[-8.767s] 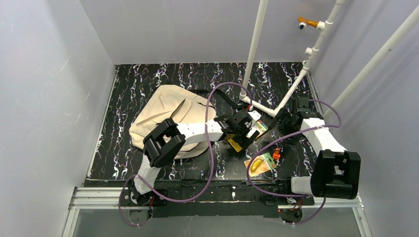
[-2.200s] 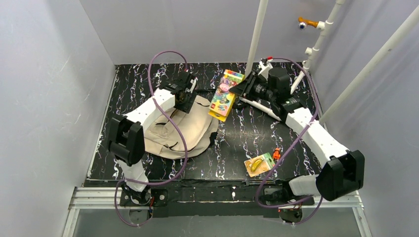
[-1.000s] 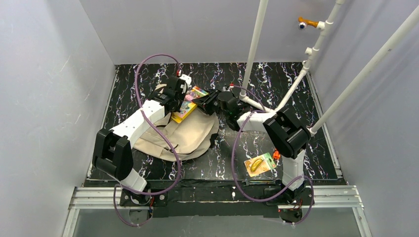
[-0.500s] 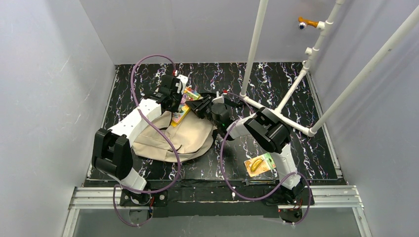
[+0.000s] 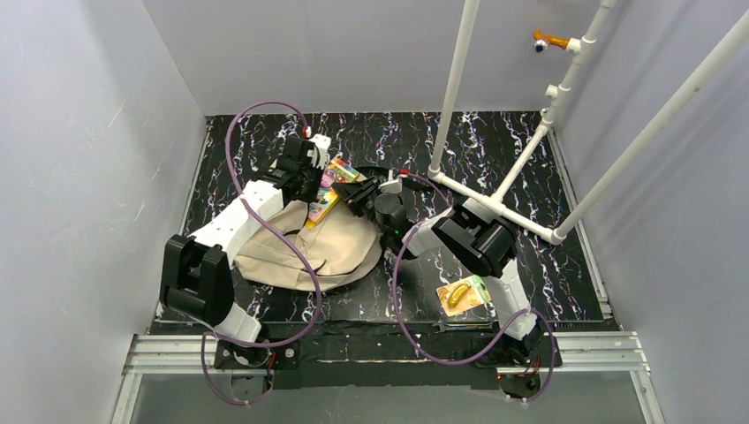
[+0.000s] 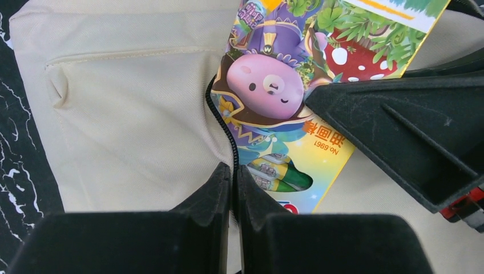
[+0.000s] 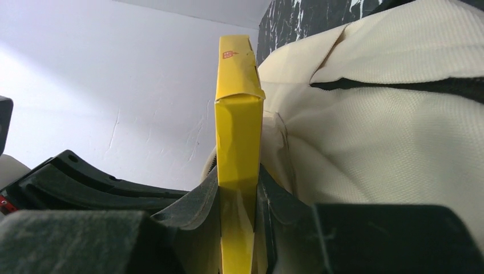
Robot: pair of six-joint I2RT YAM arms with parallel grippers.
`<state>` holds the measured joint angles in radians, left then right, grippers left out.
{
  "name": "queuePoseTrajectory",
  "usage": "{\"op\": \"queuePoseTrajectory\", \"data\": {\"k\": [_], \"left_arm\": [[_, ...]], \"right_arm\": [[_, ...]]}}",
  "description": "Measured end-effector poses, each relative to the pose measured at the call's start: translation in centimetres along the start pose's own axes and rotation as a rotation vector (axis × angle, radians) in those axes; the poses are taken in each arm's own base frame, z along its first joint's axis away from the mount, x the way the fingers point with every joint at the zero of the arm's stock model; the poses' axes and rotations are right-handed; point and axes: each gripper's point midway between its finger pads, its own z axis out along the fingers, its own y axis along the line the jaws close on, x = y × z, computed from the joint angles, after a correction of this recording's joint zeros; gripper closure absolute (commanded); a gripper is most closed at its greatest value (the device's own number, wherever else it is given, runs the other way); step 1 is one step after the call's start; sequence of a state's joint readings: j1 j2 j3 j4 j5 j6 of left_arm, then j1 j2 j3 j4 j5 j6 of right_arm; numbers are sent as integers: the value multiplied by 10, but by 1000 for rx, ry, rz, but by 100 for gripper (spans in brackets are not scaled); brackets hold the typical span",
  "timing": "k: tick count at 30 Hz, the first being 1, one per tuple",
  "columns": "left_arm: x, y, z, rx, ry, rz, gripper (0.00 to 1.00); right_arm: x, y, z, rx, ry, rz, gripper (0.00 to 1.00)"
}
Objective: Pack the student bag
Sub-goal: Place the stationery in the student bag.
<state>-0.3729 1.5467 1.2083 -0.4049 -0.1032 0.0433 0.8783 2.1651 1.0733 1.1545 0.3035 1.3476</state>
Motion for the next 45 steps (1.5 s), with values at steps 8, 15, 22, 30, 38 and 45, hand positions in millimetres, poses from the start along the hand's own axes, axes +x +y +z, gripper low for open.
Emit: {"op": "queuePoseTrajectory", "data": {"k": [8,15,22,30,38,45], "left_arm": [[-11,-8,-10,58,-57,-5,100],[-7,-6,-13,89,-65,1,100],[-3,-9,-14,126,-47,-15,100],[2,-17,-15,160,-27,-32,100],[3,-18,-17,167,-26,-32,100],[-2,-20,-19,172,-38,-66,100]], "right_arm": [[-18,8,-7,-1,-41,6,76],[-11,13,9,-89,-19,5,75],[1,20,-3,-106,65,-148,64],[23,19,-28,-116,224,-199,72],[22,17,-35,-89,237,-182,82],[5,8,-36,-21,165,-39,83]]}}
